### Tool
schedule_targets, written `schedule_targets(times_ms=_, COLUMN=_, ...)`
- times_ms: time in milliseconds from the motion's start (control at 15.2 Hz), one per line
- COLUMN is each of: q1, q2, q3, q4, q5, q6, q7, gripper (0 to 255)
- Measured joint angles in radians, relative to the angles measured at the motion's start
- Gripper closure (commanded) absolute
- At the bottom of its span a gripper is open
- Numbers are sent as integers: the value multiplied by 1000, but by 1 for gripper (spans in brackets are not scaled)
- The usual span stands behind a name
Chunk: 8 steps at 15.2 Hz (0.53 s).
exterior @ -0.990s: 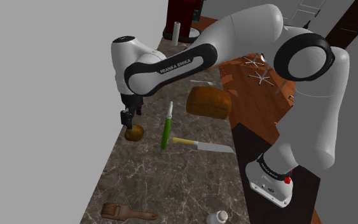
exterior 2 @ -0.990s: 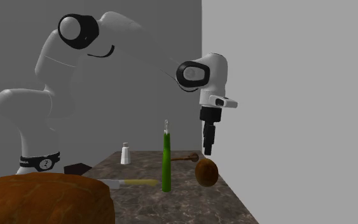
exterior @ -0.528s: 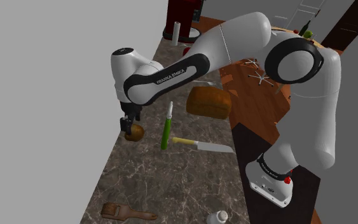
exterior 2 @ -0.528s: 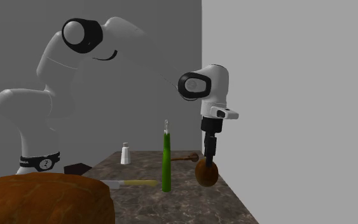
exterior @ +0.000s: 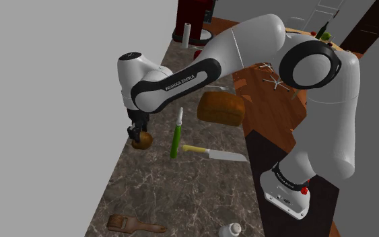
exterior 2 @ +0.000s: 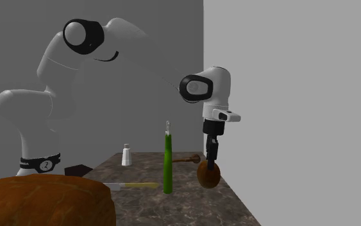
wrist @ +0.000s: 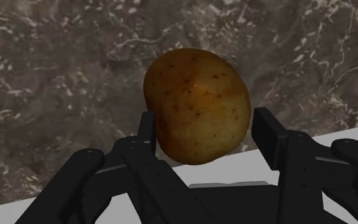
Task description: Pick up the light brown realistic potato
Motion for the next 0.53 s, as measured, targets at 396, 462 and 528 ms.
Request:
schedule_targets(times_ms=396, q1=-1, q2=-9, q3=1, q4=0, q5=2, q6=-12, q7=-1, gripper=255)
schedule_targets(times_ms=462, q1=-3, q2=-15, q3=2, q4=1, q5=4, q6=-19, q7=-2, gripper=255)
schedule_targets(times_ms=528, q1=-2, q2=-18, q3=3, q4=8, q5=5, q6=-29, q7=-1, gripper=255)
